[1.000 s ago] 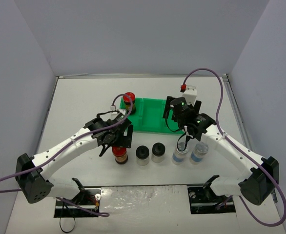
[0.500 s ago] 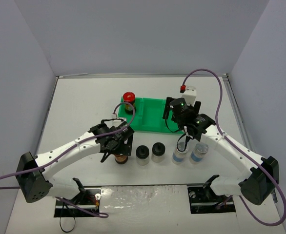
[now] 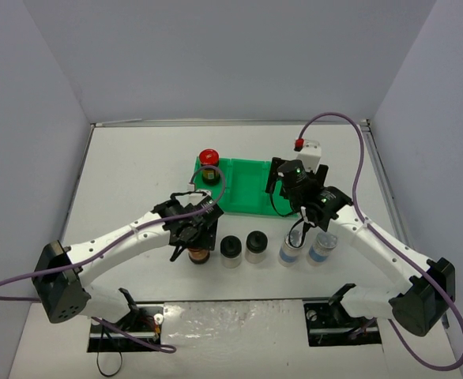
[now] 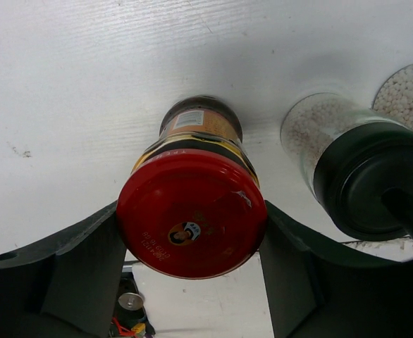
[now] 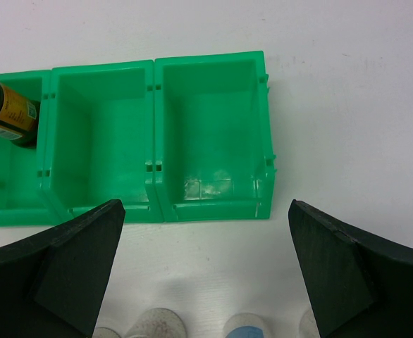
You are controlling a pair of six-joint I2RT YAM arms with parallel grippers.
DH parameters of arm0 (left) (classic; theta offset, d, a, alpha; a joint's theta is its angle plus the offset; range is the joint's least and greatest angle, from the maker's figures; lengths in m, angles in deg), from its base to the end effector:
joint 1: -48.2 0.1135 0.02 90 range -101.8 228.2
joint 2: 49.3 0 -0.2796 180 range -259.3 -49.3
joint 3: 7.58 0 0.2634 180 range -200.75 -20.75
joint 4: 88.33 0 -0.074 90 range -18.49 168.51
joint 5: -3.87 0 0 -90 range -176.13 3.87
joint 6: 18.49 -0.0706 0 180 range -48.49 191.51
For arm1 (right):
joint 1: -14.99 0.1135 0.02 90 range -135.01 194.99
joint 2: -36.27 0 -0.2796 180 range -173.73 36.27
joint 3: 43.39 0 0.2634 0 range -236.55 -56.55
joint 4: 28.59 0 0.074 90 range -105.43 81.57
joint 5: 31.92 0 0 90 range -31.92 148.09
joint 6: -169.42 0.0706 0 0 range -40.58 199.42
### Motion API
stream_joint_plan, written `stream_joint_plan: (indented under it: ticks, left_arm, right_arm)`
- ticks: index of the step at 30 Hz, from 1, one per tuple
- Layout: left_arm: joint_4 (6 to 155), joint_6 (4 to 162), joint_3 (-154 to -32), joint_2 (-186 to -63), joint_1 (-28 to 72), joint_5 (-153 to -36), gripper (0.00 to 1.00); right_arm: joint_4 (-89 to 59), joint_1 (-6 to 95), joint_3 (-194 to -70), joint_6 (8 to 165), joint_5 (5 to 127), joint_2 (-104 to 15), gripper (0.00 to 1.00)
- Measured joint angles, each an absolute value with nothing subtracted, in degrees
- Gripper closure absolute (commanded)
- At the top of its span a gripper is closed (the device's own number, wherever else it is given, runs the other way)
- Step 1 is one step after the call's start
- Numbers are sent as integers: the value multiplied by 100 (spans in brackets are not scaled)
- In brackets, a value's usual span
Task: Organize the condiment bottles
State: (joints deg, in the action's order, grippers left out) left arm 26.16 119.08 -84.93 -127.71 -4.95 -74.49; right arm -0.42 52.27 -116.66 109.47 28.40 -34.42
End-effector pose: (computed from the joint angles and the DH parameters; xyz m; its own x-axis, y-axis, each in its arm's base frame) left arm 0.1818 -0.2188 0.2512 -0.9142 0.0144 -0.4049 0.0902 0.9816 -0.1686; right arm 0.2700 0.1616 0.3308 -0.3831 0.2552 -0.8878 0.0242 0.9635 0.2665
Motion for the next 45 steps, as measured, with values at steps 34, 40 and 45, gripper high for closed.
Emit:
stream_joint_plan:
  ticks: [34, 40, 45]
  left_arm:
    - [2143, 10085, -12009, -15162, 740, -6827, 100]
    - [2306, 9868, -12677, -15544, 858, -6861, 100]
    - [2389, 9777, -12919, -15655, 934, -6878, 100]
  right_arm:
    - [19, 5256, -11632, 10962, 2782, -3298, 0]
    - [28, 5260, -11632, 10964, 2774, -3281, 0]
    - [30, 5260, -11632, 10972, 2753, -3281, 0]
